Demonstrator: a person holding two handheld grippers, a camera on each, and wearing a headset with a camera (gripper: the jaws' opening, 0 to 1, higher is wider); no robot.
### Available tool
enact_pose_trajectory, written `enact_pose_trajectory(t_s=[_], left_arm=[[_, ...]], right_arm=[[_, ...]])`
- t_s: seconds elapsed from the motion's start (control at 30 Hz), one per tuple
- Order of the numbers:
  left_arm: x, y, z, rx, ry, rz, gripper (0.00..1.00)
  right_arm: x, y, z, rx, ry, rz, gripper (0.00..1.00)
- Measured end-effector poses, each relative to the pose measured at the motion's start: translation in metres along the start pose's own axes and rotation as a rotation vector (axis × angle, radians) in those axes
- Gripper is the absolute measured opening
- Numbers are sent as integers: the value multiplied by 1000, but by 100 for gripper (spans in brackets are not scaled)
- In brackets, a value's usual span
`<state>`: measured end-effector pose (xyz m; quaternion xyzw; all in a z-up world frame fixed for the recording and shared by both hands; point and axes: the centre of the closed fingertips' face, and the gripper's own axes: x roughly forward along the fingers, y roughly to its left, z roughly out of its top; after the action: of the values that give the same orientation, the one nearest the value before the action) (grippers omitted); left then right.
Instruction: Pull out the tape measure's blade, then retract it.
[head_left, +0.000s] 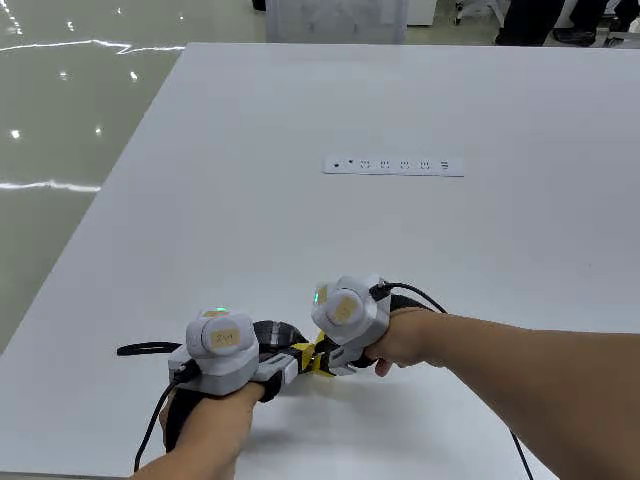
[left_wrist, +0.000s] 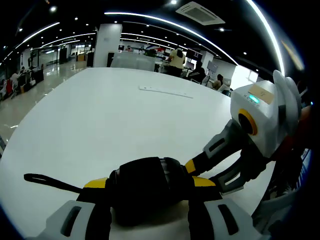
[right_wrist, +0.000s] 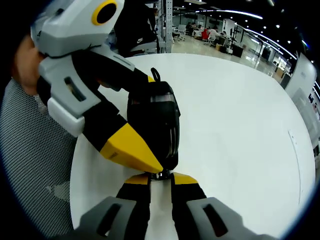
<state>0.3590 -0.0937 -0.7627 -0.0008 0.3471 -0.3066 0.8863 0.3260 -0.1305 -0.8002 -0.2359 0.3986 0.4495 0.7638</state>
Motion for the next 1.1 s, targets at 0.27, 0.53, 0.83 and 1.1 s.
enact_pose_trajectory(t_s=[0.27, 0.53, 0.83, 1.1], left_arm=[[-2, 0, 1, -15, 24, -36, 59], [-11, 7, 13, 40, 34, -77, 64], [-28, 16, 27, 199, 1, -233, 95], [-52, 19, 27, 313, -23, -319, 100]], right_arm=[[-1, -1, 0, 13, -8, -21, 15], [-8, 4, -1, 56, -61, -46, 33], [-46, 3, -14, 187, -163, -120, 40], [-101, -8, -33, 285, -271, -225, 54]])
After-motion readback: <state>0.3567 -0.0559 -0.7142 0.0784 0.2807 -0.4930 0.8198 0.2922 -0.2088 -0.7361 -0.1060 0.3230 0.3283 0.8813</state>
